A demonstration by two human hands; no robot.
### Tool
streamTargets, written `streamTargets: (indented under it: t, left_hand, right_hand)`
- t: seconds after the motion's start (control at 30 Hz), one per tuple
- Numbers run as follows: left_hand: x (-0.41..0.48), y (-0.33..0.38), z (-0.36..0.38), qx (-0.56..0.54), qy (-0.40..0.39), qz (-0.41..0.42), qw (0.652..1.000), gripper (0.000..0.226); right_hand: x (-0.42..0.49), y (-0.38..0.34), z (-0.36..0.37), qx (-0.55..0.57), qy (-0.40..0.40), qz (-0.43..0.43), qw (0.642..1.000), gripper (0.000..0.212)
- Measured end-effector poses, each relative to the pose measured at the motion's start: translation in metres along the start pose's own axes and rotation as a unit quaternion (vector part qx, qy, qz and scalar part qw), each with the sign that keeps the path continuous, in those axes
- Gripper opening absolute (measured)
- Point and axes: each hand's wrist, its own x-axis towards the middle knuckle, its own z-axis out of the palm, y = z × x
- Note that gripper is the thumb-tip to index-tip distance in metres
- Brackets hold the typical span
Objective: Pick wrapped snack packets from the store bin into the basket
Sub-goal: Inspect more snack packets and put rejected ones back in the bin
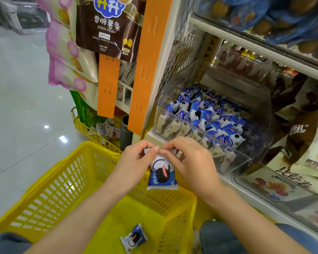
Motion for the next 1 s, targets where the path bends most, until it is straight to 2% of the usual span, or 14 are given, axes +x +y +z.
streamTargets:
  t: [0.07,0.17,0.23,0.3,0.4,0.5,0.57,0.63,0.73,0.8,0.83,0.93,1.0]
  left_hand:
    - [0.001,-0.002,0.0,0.017,0.026,-0.017,0.999,0.012]
    - [0.003,-0.005,0.0,0.018,0.044,-0.085,0.995,0.018]
    - [0.004,0.0,0.0,-0.063,0.014,-0.16,0.985,0.034]
    - [0.004,0.004,-0.003,-0.165,-0.017,-0.207,0.964,0.047]
    - [0.003,0.005,-0.008,-0.255,-0.028,-0.178,0.95,0.042]
    - [0.002,0.007,-0.008,-0.242,0.013,-0.129,0.962,0.022]
    - [0.003,0.008,-0.007,-0.212,0.052,-0.118,0.969,0.016]
    - [0.003,0.007,-0.007,-0.181,0.062,-0.108,0.976,0.015]
    - [0.001,0.007,-0.005,-0.151,0.017,-0.079,0.985,0.017]
    - [0.001,0.006,-0.002,-0.129,-0.014,-0.048,0.99,0.019]
    - [0.0,0.006,0.0,-0.11,-0.015,-0.03,0.993,0.02]
    - [0.0,0.0,0.001,0.001,0.056,0.031,0.998,0.026]
    - [-0.001,-0.003,0.001,0.091,0.085,0.076,0.989,0.025]
  right_hand:
    - [0.001,0.0,-0.001,-0.019,0.03,0.004,0.999,0.015]
    - [0.003,0.003,-0.003,0.058,0.066,0.057,0.994,0.011]
    - [0.004,0.005,-0.003,0.108,0.069,0.058,0.99,0.006]
    - [0.003,0.005,-0.002,0.112,0.051,0.021,0.992,0.006]
    - [-0.001,0.002,0.001,0.06,0.013,-0.059,0.996,0.017]
    - [-0.004,0.002,0.003,0.005,-0.027,-0.121,0.992,0.019]
    - [-0.004,-0.001,0.003,0.048,-0.034,-0.056,0.997,0.021]
    - [-0.002,-0.002,0.004,0.147,-0.012,0.086,0.985,0.019]
    - [0.005,0.002,0.007,0.305,-0.021,0.264,0.915,0.01]
    - [0.009,0.005,0.008,0.385,-0.03,0.304,0.871,0.015]
    - [0.01,0.005,0.008,0.402,-0.034,0.308,0.862,0.018]
    - [0.009,0.005,0.01,0.401,-0.025,0.319,0.859,0.018]
    - [0.006,0.004,0.013,0.378,-0.014,0.329,0.865,0.022]
